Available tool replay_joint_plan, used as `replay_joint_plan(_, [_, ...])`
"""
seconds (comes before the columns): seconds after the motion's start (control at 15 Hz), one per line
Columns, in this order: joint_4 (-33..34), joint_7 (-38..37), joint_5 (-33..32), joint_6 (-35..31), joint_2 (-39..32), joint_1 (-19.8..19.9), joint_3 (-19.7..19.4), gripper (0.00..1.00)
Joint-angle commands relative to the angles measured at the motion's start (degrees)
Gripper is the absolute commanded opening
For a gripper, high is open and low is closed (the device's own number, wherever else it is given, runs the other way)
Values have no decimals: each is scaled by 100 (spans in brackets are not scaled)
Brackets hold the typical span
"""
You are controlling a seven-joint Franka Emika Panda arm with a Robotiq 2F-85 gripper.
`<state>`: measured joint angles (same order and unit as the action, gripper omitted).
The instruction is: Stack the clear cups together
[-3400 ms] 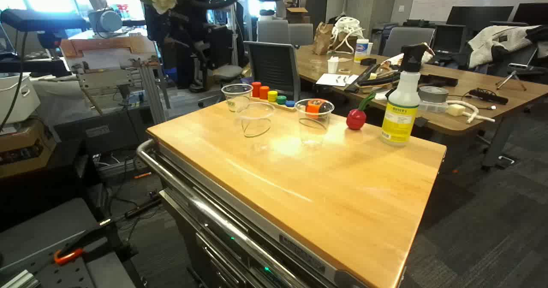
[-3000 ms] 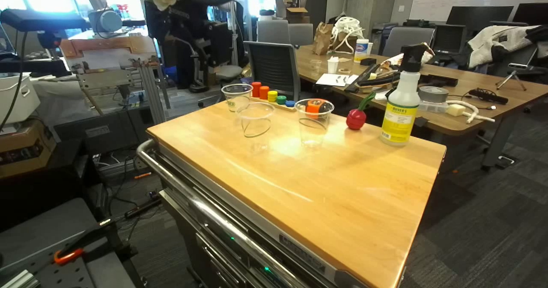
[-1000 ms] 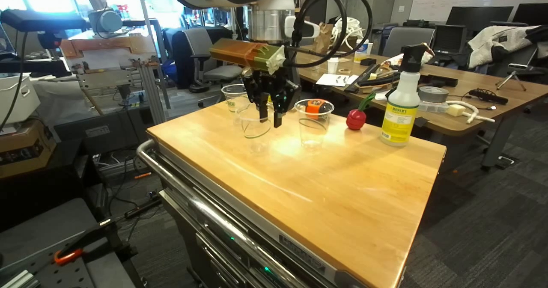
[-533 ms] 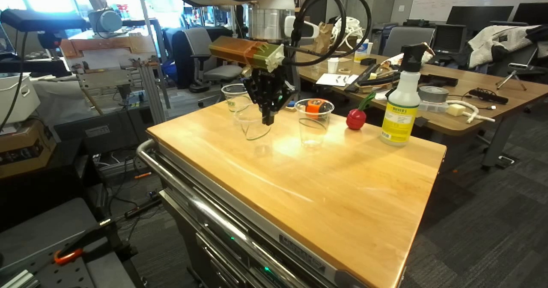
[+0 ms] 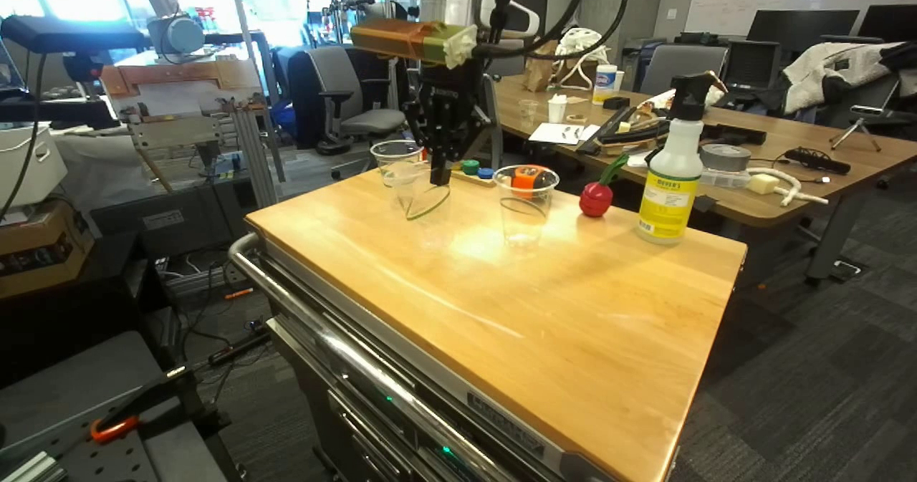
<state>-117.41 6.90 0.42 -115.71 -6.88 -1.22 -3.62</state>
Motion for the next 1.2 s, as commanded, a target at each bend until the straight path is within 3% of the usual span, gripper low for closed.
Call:
replay_joint_plan(0.0, [1211, -18, 382, 1223, -468, 175, 90, 7])
replay_joint_plan(0.33, [2738, -104, 1259, 2323, -1249, 524, 21, 7])
replay_joint_plan(0.73, [3989, -361, 2153, 2174, -2145, 1081, 47, 7])
replay_joint_plan(1.13, [4821, -634, 3060, 2510, -2555, 1504, 209, 7])
